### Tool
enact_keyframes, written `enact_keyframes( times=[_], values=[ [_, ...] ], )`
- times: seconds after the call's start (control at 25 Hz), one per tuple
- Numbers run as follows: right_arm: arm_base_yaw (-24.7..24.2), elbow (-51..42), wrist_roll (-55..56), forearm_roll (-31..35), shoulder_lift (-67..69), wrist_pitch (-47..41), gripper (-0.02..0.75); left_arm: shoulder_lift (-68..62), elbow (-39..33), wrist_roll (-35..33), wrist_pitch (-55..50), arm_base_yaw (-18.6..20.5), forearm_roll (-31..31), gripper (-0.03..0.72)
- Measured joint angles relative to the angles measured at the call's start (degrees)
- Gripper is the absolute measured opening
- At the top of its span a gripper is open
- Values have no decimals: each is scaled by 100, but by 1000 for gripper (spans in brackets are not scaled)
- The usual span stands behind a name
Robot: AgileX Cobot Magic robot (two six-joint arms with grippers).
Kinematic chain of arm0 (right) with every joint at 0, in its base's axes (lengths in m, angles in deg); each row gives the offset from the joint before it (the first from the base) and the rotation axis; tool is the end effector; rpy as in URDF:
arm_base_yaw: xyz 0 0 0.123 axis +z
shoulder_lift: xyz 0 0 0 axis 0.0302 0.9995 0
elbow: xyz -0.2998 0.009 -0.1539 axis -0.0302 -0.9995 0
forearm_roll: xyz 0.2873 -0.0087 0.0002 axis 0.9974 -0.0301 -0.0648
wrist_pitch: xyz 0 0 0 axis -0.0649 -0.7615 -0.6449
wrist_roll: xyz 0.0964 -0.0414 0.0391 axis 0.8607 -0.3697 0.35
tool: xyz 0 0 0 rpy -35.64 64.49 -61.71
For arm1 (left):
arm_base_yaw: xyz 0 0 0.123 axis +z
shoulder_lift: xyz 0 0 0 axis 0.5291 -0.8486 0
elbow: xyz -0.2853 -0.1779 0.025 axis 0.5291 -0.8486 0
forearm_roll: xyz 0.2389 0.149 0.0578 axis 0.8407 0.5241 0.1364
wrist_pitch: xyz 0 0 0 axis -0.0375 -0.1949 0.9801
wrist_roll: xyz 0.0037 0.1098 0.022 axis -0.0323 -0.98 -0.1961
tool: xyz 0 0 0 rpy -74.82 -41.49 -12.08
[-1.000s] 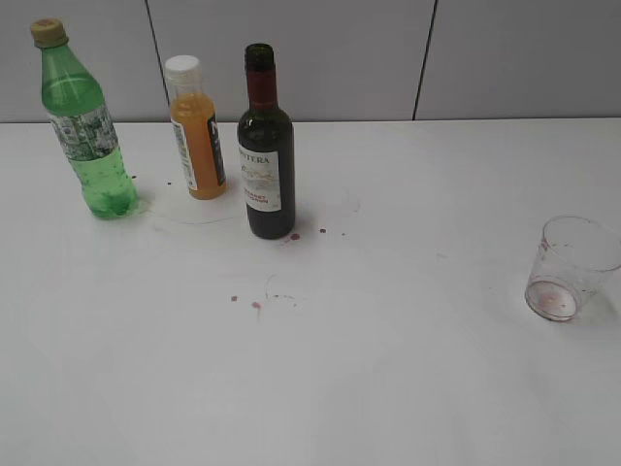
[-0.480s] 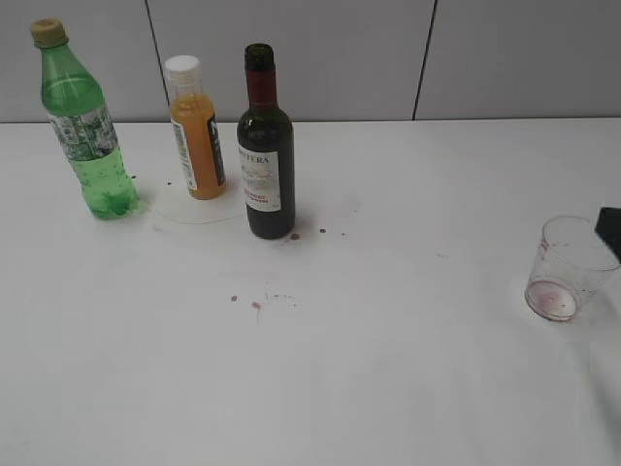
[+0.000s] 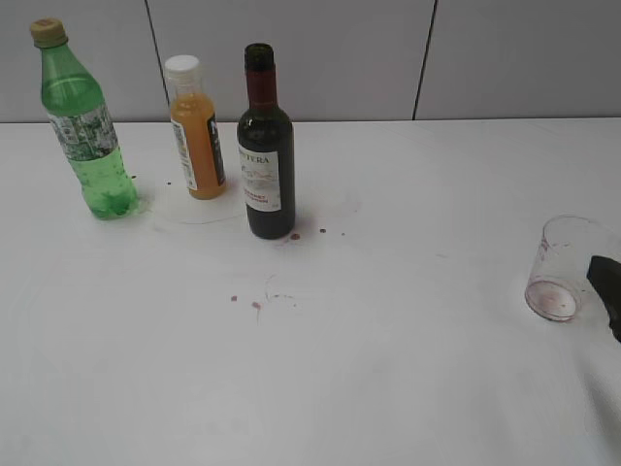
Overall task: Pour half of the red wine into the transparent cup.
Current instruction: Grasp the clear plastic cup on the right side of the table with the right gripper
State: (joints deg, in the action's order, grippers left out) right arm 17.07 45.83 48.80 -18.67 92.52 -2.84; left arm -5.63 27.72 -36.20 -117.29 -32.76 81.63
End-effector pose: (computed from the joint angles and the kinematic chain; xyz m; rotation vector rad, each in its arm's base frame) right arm 0.1579 0.0223 0.1775 0.0059 1.9644 0.0981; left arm 0.0020 0.0000 0.2810 -0.0688 2.1277 -0.0550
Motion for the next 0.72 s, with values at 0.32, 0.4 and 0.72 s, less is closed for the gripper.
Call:
enact_keyframes(
  times=[0.32,0.4,0.72],
  values=[
    [7,-261,423,-926,195,631,666,0,0,0,0,0,0,240],
    [7,-358,496,-1023,363,950,666,0,0,0,0,0,0,240],
    [7,-361,956,-1282,1507,2054,666,0,0,0,2,0,0,240]
  ],
)
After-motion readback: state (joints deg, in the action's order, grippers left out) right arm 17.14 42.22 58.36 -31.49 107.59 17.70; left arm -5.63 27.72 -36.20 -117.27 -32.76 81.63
